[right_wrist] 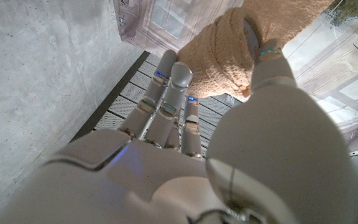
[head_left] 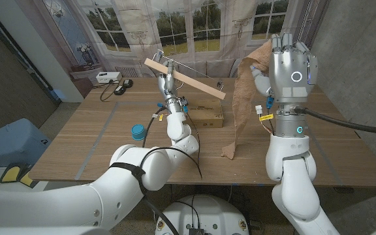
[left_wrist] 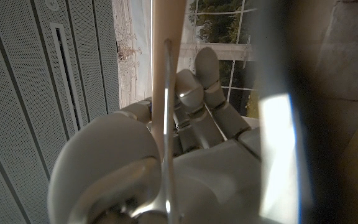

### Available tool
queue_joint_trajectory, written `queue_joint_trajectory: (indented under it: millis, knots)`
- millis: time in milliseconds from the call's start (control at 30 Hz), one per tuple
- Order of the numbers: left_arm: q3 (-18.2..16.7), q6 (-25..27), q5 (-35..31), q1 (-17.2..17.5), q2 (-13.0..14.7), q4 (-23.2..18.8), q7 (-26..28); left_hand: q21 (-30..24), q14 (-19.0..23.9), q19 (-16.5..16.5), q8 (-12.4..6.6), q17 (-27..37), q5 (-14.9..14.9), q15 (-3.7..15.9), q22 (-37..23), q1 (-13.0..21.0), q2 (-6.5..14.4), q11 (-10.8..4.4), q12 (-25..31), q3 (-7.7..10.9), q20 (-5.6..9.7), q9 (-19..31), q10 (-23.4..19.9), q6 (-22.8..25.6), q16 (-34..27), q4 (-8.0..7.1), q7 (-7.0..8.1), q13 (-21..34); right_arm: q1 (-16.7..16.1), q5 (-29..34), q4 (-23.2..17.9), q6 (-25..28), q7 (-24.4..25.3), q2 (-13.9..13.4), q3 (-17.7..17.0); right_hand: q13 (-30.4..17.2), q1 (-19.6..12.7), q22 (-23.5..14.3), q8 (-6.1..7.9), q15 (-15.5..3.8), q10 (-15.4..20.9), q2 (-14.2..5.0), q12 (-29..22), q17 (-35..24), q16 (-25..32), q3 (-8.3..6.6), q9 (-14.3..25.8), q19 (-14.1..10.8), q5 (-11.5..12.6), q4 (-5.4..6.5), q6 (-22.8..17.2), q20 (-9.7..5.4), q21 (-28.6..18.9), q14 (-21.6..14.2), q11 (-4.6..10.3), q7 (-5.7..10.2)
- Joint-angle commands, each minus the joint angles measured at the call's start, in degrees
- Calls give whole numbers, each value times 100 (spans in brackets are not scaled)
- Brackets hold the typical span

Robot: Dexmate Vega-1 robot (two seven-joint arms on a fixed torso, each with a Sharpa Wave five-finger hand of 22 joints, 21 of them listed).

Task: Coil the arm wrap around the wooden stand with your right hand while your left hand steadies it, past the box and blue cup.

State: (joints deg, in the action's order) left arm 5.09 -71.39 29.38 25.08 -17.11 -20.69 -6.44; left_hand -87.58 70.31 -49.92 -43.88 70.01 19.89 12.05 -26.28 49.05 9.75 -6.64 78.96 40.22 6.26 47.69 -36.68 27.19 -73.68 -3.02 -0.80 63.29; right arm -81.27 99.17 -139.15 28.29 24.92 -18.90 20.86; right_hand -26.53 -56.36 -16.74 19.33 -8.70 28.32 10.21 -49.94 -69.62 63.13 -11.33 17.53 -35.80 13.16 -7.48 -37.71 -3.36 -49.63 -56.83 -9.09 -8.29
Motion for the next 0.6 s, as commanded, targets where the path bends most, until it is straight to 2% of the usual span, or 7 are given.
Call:
queue_joint_trajectory:
  millis: [33,200,600]
  knots:
    - [-45,466,-450,-140,-76,43,280,-57,-12,34,-40,3,-3,-13,2,-12,73,-11,1028,581,594,21,-26,-13,-23,-535,-45,752,656,253,-22,-361,-547,83,-17,-737,-1736,6,20,-393,2554,-1731,-216,-29,-17,22,93,39,29,-5,-2188,-451,-77,-75,1432,979]
    - [24,711,-637,-192,-77,52,493,-66,-13,36,-41,3,-5,-13,-1,-18,76,-49,1024,591,595,-1,-15,-15,-26,-531,-72,752,971,223,11,-502,-755,101,-34,-746,-1738,19,12,-393,2549,-1729,-212,-29,-28,30,90,40,32,-5,-2194,-452,-105,-84,1430,992]
    - [367,1042,-1103,-191,-44,60,1167,-75,-36,47,-58,2,-12,-14,3,-21,91,-21,1018,623,597,-1,5,-64,-25,-511,-123,749,1599,277,174,-657,-1103,164,33,-763,-1740,54,-7,-393,2558,-1730,-204,-30,-55,50,92,74,40,-1,-2201,-454,-172,-105,1433,980]
